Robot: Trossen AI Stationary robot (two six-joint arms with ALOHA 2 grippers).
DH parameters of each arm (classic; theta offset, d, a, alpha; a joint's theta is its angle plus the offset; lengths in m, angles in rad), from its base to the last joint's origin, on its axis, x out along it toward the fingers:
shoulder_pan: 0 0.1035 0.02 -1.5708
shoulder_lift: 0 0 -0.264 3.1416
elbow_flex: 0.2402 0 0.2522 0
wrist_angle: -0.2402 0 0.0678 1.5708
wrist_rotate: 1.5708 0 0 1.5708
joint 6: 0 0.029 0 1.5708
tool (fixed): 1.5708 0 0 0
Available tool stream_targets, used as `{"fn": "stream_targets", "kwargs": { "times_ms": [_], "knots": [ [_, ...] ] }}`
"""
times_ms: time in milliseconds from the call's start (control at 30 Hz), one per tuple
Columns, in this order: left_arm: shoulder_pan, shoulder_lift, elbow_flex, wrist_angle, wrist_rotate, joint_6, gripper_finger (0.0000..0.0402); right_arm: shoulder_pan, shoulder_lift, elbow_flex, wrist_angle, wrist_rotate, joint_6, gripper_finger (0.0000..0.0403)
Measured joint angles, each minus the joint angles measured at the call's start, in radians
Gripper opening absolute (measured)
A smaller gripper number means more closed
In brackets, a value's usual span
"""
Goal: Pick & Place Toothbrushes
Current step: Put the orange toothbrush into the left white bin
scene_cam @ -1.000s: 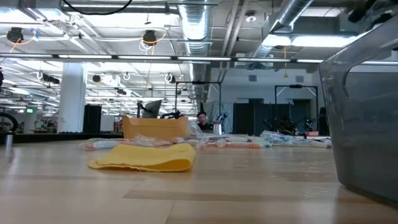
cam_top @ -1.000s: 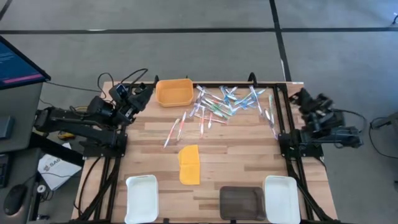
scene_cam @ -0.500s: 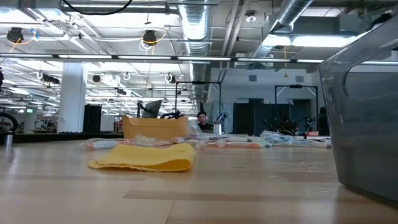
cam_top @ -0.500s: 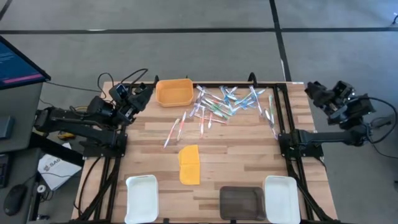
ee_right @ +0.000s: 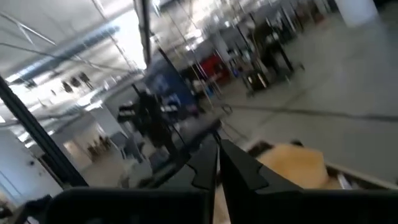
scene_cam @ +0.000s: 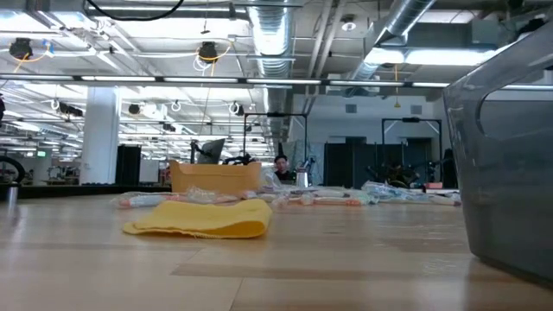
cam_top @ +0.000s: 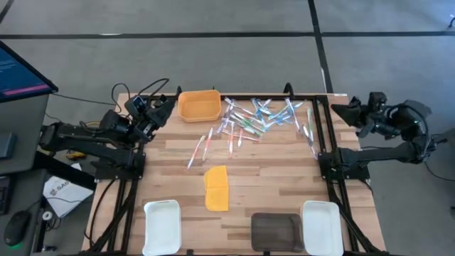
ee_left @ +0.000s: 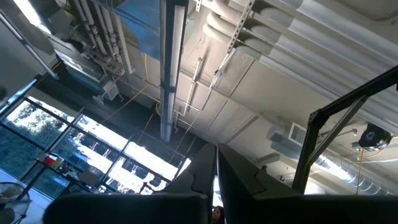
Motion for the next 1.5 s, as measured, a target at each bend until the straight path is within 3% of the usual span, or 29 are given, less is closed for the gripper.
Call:
{"fn": "stream_targets", "kwargs": {
  "times_ms": [267, 1500],
  "knots": [
    [0.0, 0.0, 0.0, 0.0, 0.0, 0.0, 0.0013, 0.0, 0.019, 0.012, -0.115, -0.003, 0.058, 0.0017],
    [0.0, 0.0, 0.0, 0.001, 0.0, 0.0, 0.0013, 0.0, 0.018, 0.012, -0.112, -0.002, 0.12, 0.0017]
  ]
}}
